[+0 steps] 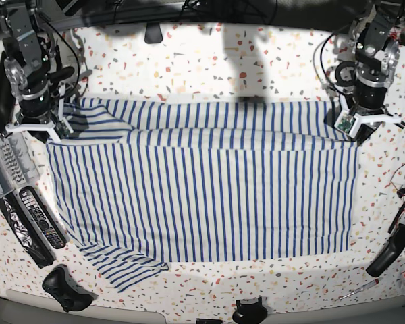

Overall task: Layout the t-shirt on the table in an organized manner, then fold the t-shirt properly
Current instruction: 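Pull both held corners away from the hem to straighten the shirt, then release the corners and reposition both grippers along the collar edge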

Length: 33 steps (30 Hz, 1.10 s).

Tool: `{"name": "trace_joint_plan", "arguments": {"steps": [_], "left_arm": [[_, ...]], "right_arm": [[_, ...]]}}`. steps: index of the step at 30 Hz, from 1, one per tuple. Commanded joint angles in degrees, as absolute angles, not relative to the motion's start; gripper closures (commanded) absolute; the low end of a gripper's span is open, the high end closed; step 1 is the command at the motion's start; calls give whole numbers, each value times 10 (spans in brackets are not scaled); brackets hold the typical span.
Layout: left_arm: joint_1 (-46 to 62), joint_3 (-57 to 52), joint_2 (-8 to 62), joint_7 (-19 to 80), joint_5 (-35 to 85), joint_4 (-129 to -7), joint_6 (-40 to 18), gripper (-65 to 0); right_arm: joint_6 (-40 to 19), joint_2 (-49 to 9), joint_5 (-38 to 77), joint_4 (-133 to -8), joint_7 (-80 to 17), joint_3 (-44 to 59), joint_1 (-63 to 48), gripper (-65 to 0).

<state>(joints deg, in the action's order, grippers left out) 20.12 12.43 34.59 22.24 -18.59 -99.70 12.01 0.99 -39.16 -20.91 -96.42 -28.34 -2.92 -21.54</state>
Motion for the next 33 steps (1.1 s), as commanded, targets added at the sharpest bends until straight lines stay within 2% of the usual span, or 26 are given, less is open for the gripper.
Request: {"name": "trace_joint_plan", "arguments": {"steps": [1,7,11,20,21,23,24,26,33], "left_arm": [[197,120,352,209,-191,-1005,133,0],[169,120,351,209,-176,-974,130,0],[154,120,351,204,-161,-959,109,0],[154,121,351,220,-159,-959,109,0],[154,121,351,227,-159,-959,109,0],[154,121,351,237,-159,-959,109,-127],[154,121,351,241,-159,-959,110,-196],[154,121,351,242,-160,-959,110,-282],[154,120,353,249,-171,-960,128,-292]], "right_arm": [[20,-398,-218,-965,-277,-24,-200,0],[7,-386,-218,-957,-265,-24,-176,0],[-2,-386,-215,-957,-265,-24,-172,0],[-17,-386,-192,-957,-266,-24,-170,0],[-16,-386,-192,-957,-266,-24,-170,-50],[-12,-386,-192,-957,-265,-24,-170,-175],[-6,-387,-193,-957,-265,-24,-170,-214],[15,-388,-193,-957,-265,-23,-170,-229],[38,-411,-186,-976,-279,-21,-170,-227]]}}
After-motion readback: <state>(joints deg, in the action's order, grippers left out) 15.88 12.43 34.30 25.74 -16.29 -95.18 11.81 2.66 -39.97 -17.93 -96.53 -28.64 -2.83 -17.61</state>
